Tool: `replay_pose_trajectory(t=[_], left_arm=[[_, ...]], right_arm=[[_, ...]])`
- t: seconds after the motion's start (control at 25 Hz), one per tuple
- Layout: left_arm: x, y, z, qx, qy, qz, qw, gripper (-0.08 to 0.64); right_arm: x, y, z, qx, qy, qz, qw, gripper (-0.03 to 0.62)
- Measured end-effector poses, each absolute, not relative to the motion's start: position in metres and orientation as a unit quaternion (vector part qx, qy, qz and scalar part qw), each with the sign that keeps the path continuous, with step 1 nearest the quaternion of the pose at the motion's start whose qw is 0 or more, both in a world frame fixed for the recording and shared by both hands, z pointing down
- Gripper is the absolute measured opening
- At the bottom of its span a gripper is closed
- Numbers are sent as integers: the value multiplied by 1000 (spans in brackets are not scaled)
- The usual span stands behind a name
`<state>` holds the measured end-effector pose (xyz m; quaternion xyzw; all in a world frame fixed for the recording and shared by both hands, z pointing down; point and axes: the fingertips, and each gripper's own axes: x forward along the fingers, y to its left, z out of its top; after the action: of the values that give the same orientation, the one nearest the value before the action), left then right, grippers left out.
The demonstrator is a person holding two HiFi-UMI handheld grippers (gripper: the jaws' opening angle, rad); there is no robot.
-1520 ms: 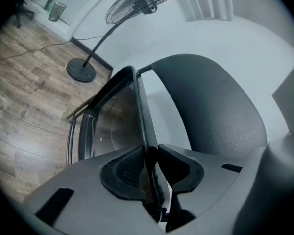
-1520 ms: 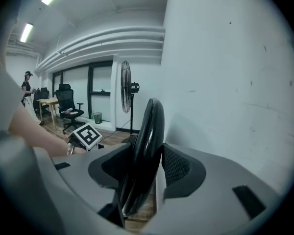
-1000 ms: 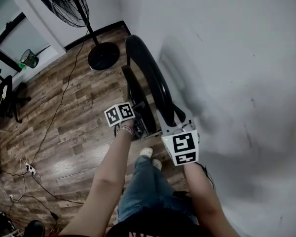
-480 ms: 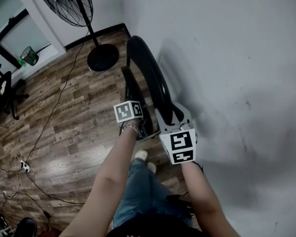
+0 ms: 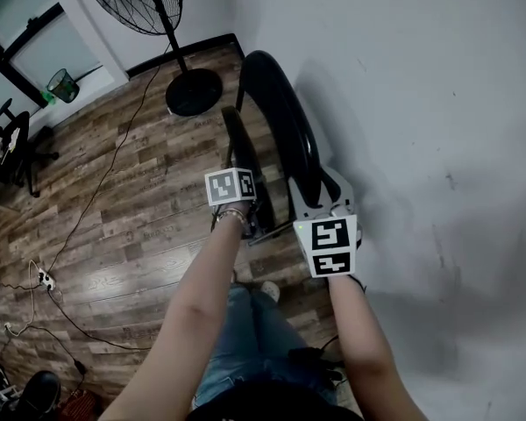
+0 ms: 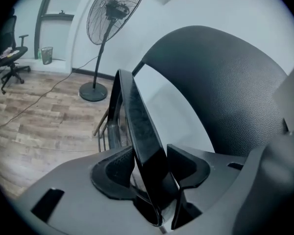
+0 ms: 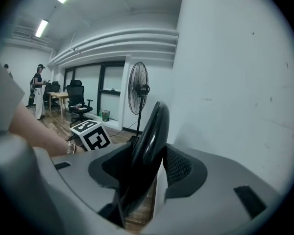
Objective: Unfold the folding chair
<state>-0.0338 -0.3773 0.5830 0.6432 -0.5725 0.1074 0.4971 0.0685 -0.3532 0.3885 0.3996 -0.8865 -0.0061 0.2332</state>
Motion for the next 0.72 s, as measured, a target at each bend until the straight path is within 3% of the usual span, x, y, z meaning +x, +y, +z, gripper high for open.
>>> replay_pose_trajectory(t=[0.72], left_arm=[[-102,-324,609,641,-540,61,543,204]], right_arm=[[84,-363,418,475,-832,12,287,202]])
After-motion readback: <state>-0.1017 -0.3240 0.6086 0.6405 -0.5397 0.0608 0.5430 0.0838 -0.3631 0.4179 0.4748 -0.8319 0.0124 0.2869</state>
